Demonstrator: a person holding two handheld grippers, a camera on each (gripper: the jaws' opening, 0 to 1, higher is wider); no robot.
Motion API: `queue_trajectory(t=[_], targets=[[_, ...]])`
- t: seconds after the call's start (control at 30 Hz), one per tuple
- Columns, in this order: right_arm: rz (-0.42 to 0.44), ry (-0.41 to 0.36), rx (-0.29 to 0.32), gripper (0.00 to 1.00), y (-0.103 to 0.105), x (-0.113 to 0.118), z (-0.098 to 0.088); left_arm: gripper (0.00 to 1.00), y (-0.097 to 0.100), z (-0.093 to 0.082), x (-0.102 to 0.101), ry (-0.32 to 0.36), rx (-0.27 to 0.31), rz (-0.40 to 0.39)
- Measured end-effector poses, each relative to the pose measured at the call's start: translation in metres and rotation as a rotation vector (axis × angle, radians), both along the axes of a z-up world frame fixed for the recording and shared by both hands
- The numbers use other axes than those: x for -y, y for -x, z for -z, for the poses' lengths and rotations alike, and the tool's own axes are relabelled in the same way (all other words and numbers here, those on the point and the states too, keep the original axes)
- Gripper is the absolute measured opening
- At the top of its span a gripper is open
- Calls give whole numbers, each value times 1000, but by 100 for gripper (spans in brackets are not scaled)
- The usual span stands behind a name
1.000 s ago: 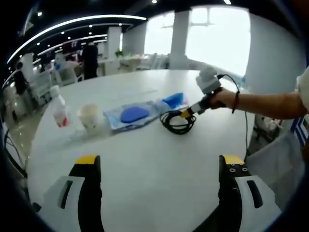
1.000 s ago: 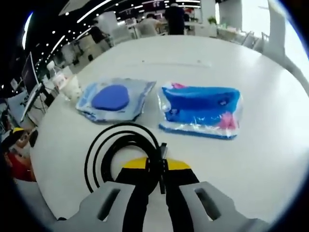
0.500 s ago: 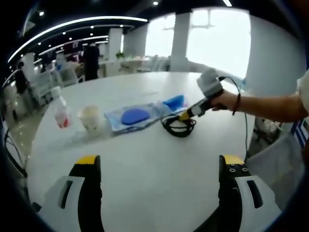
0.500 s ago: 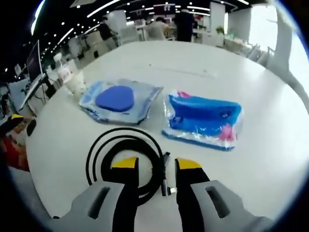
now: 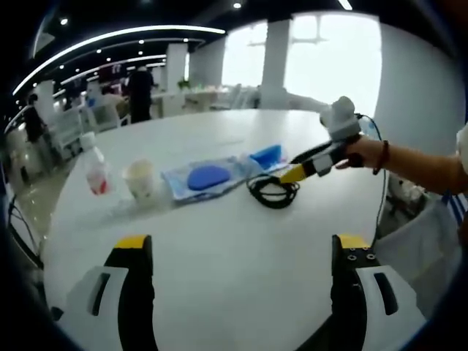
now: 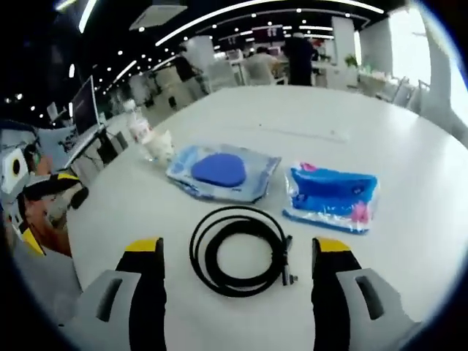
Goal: Arrange the tabletop items into an orderly group along one side of the table until the central work area is clear of visible clutter.
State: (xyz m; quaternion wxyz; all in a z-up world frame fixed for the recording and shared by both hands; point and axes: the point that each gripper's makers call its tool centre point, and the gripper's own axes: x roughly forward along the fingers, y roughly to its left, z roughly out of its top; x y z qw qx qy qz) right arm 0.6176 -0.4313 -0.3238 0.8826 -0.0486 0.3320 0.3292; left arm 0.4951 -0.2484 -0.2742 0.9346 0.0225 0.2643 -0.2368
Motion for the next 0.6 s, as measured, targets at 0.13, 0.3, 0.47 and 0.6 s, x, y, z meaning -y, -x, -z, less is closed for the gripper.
queue_trajectory(t=[0.13,0.3,0.47,0.6], targets=[[0,-26,19,94,9,1,-14,99,-3,-3,-4,-7,8,-12],[-10,-42,66,99,28,3,-33,99,-3,-9,-14,1,23,-44],[-31,-74,98,99,44,6,-49,99,-2,-9,-20,-5,22,-58],[-33,-70,113,99,56,11,-53,99,2,-12,-24,-1,31,-66]])
